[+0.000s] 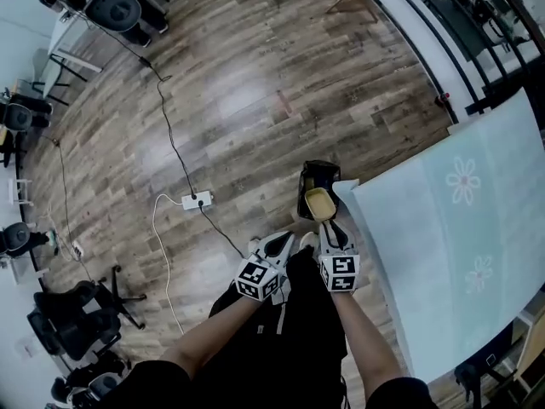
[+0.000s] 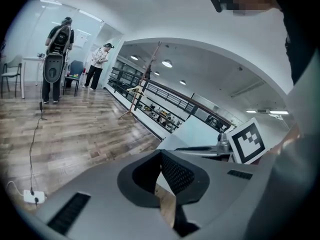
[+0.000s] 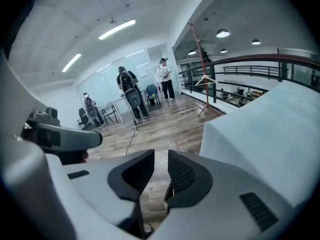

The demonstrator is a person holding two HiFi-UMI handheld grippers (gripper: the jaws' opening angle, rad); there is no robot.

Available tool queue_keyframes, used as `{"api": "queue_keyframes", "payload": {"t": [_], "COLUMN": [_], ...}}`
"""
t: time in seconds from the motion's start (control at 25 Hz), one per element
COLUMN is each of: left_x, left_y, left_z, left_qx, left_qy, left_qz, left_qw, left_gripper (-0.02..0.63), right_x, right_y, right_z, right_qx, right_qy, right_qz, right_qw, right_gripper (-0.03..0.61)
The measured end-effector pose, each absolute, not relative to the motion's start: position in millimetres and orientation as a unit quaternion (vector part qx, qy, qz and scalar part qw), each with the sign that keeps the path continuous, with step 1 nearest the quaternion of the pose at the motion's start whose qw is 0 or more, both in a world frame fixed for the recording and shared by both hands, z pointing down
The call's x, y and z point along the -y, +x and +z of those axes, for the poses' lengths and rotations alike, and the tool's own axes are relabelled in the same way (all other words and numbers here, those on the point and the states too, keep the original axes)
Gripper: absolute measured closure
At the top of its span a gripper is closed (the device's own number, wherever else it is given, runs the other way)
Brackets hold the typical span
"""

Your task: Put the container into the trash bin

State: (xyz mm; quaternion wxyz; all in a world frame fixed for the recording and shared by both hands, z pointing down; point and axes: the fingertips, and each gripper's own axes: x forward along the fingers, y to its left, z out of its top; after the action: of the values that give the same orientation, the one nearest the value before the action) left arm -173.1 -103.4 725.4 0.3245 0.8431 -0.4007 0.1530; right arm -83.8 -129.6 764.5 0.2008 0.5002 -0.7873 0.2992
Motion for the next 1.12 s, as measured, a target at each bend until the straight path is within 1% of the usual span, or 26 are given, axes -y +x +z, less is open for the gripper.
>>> {"api": "queue_keyframes", "payload": {"t": [0.08,0.24,0.44,0.6,0.72,0.88,1.12], "left_x": [108,108,88,65,49,41,28], "left_y": [-166,-148,-135,-138,-150,-160,-151], "left_z": [706,673,634,586,553,514,453], "left_qx": [0.382,0.344,0.270,0.220,0.188,0.166,0.169], "left_qy": [0.856,0.878,0.908,0.930,0.940,0.951,0.962], "left_qz": [0.155,0.156,0.150,0.149,0.148,0.121,0.068], "left_qw": [0.310,0.294,0.285,0.254,0.241,0.230,0.204], "left_gripper": [0.600,0.600,0.600,0.601,0.600,0.600,0.600], "right_x": [131,122,88,52,34,20,-1], "right_y": [-80,-70,-79,-93,-107,-113,-103], "right_z": [737,700,652,596,559,517,453], "right_qx": [0.780,0.755,0.720,0.697,0.683,0.666,0.651], "right_qy": [0.520,0.560,0.607,0.643,0.668,0.701,0.736], "right_qz": [0.298,0.305,0.307,0.303,0.288,0.248,0.179], "right_qw": [0.181,0.151,0.137,0.093,0.066,0.063,0.050], "right_gripper": [0.488,0.522,0.532,0.535,0.535,0.535,0.534]}}
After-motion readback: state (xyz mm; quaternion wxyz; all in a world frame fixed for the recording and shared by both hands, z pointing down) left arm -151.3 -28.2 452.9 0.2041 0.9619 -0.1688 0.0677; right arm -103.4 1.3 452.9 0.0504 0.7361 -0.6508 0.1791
